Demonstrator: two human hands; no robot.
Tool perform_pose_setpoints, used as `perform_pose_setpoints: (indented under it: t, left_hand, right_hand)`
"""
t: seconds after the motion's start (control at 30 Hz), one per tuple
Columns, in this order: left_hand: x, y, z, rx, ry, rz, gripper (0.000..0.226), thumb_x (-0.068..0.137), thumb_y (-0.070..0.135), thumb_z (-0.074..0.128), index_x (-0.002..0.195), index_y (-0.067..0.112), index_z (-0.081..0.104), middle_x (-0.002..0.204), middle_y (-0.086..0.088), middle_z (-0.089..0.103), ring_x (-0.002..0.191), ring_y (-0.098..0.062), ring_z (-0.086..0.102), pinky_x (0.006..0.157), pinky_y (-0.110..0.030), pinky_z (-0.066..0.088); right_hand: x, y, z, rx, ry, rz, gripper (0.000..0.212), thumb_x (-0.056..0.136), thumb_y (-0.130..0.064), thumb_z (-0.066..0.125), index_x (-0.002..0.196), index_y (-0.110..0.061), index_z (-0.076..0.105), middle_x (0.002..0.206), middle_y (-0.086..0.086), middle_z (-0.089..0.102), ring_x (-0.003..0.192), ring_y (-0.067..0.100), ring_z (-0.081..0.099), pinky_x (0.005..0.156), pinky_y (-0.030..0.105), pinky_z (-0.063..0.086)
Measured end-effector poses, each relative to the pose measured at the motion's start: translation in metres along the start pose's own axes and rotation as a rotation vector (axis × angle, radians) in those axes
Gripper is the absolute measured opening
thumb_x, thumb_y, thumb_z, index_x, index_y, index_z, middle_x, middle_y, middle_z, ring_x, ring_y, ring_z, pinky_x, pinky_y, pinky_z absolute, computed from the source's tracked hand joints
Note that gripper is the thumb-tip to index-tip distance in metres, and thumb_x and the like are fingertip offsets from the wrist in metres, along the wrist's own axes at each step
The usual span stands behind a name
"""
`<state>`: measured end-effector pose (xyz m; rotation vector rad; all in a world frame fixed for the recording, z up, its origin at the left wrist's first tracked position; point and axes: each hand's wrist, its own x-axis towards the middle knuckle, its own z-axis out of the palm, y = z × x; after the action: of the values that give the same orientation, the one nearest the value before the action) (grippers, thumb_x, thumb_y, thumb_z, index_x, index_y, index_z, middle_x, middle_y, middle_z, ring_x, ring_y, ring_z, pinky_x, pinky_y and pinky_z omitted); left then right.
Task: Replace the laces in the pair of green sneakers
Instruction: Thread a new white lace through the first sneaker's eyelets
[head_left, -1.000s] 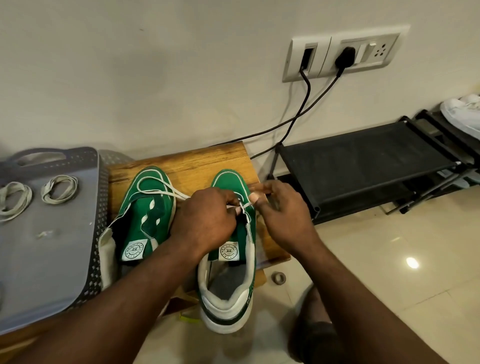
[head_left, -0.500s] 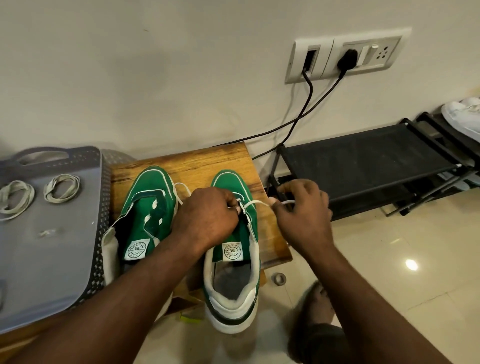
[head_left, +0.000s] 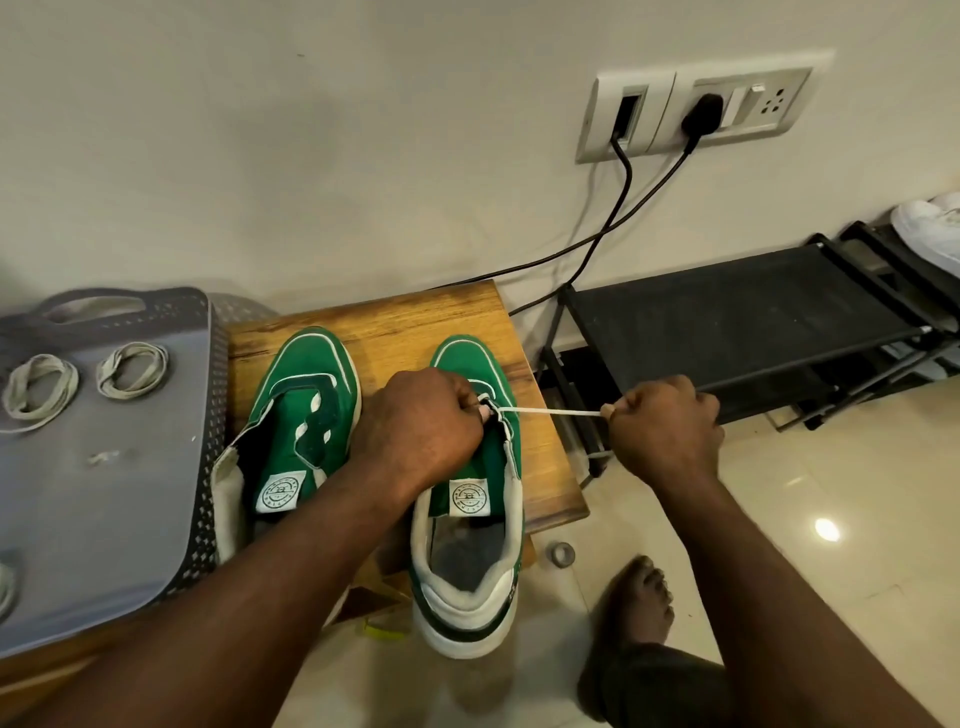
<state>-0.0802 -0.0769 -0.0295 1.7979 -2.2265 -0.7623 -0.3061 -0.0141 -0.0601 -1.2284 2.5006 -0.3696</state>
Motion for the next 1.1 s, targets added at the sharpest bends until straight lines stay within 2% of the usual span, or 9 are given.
perform_pose_setpoints:
  t: [0.17, 0.23, 0.33, 0.43, 0.53, 0.7, 0.87, 1.0, 1.1]
  left_hand:
    - [0.0, 0.0, 0.0, 0.021, -0.021, 0.01, 0.012, 0.091, 0.032, 0.066, 0.081, 0.03, 0.073, 0.082, 0.009, 0.071, 0.081, -0.017, 0.066, 0.073, -0.033, 0.053]
    - [0.0, 0.001, 0.0, 0.032, -0.018, 0.012, 0.011, 0.091, 0.034, 0.065, 0.084, 0.03, 0.073, 0.084, 0.007, 0.071, 0.082, -0.019, 0.066, 0.073, -0.034, 0.054]
    - [-0.002, 0.002, 0.001, 0.029, -0.004, 0.008, 0.011, 0.091, 0.034, 0.066, 0.081, 0.031, 0.071, 0.083, 0.008, 0.07, 0.08, -0.018, 0.065, 0.069, -0.032, 0.051]
    - [-0.002, 0.001, 0.0, 0.02, 0.003, 0.001, 0.013, 0.092, 0.036, 0.067, 0.079, 0.033, 0.069, 0.083, 0.008, 0.07, 0.08, -0.017, 0.065, 0.071, -0.033, 0.053]
    - [-0.001, 0.0, -0.001, 0.01, -0.008, 0.004, 0.013, 0.093, 0.037, 0.067, 0.083, 0.031, 0.073, 0.084, 0.008, 0.071, 0.082, -0.019, 0.066, 0.077, -0.036, 0.056]
    - [0.0, 0.001, -0.004, 0.001, -0.034, 0.028, 0.01, 0.095, 0.037, 0.067, 0.092, 0.03, 0.074, 0.09, 0.007, 0.072, 0.087, -0.019, 0.066, 0.083, -0.04, 0.057]
    - [0.0, 0.001, -0.002, 0.015, -0.019, 0.033, 0.009, 0.093, 0.033, 0.066, 0.092, 0.028, 0.074, 0.093, 0.005, 0.072, 0.09, -0.02, 0.065, 0.08, -0.038, 0.056]
    - [0.003, 0.001, -0.003, -0.005, -0.022, 0.035, 0.009, 0.093, 0.036, 0.066, 0.085, 0.034, 0.071, 0.099, 0.005, 0.07, 0.09, -0.02, 0.066, 0.08, -0.038, 0.056]
    - [0.002, 0.0, -0.005, -0.043, -0.018, 0.064, 0.013, 0.093, 0.044, 0.061, 0.089, 0.037, 0.071, 0.108, 0.004, 0.065, 0.093, -0.022, 0.066, 0.084, -0.045, 0.059]
  right_hand:
    - [-0.029, -0.041, 0.016, 0.283, -0.037, -0.37, 0.019, 0.097, -0.043, 0.067, 0.114, -0.035, 0.069, 0.144, -0.008, 0.055, 0.14, 0.022, 0.036, 0.111, 0.05, 0.038]
    - [-0.035, -0.057, 0.023, 0.292, -0.067, -0.404, 0.005, 0.098, -0.04, 0.066, 0.099, -0.035, 0.066, 0.139, -0.008, 0.058, 0.136, 0.021, 0.038, 0.11, 0.052, 0.04]
    - [-0.032, -0.062, 0.024, 0.356, -0.116, -0.35, 0.022, 0.098, -0.033, 0.069, 0.079, -0.034, 0.057, 0.125, -0.009, 0.057, 0.128, 0.019, 0.042, 0.106, 0.051, 0.043]
    - [-0.012, -0.039, 0.012, 0.167, -0.076, -0.241, 0.004, 0.097, -0.036, 0.07, 0.096, -0.031, 0.07, 0.134, -0.005, 0.054, 0.132, 0.025, 0.042, 0.108, 0.051, 0.043]
    - [0.001, -0.004, -0.002, -0.015, -0.023, -0.042, 0.023, 0.099, -0.044, 0.066, 0.113, -0.026, 0.07, 0.14, 0.007, 0.05, 0.131, 0.034, 0.04, 0.107, 0.051, 0.04]
    - [-0.019, -0.026, 0.009, 0.274, 0.018, -0.3, 0.032, 0.095, -0.048, 0.07, 0.122, -0.031, 0.069, 0.149, -0.002, 0.049, 0.143, 0.025, 0.032, 0.112, 0.047, 0.04]
    - [-0.032, -0.063, 0.03, 0.369, -0.047, -0.398, 0.009, 0.098, -0.037, 0.069, 0.092, -0.031, 0.066, 0.138, -0.004, 0.056, 0.138, 0.019, 0.036, 0.111, 0.048, 0.041]
    - [-0.018, -0.054, 0.026, 0.323, -0.121, -0.262, 0.025, 0.097, -0.038, 0.069, 0.076, -0.03, 0.06, 0.126, -0.002, 0.056, 0.128, 0.023, 0.041, 0.105, 0.049, 0.043]
    - [-0.007, -0.033, 0.023, 0.156, -0.145, -0.102, 0.019, 0.098, -0.039, 0.066, 0.082, -0.029, 0.068, 0.128, 0.002, 0.057, 0.125, 0.029, 0.041, 0.105, 0.054, 0.043]
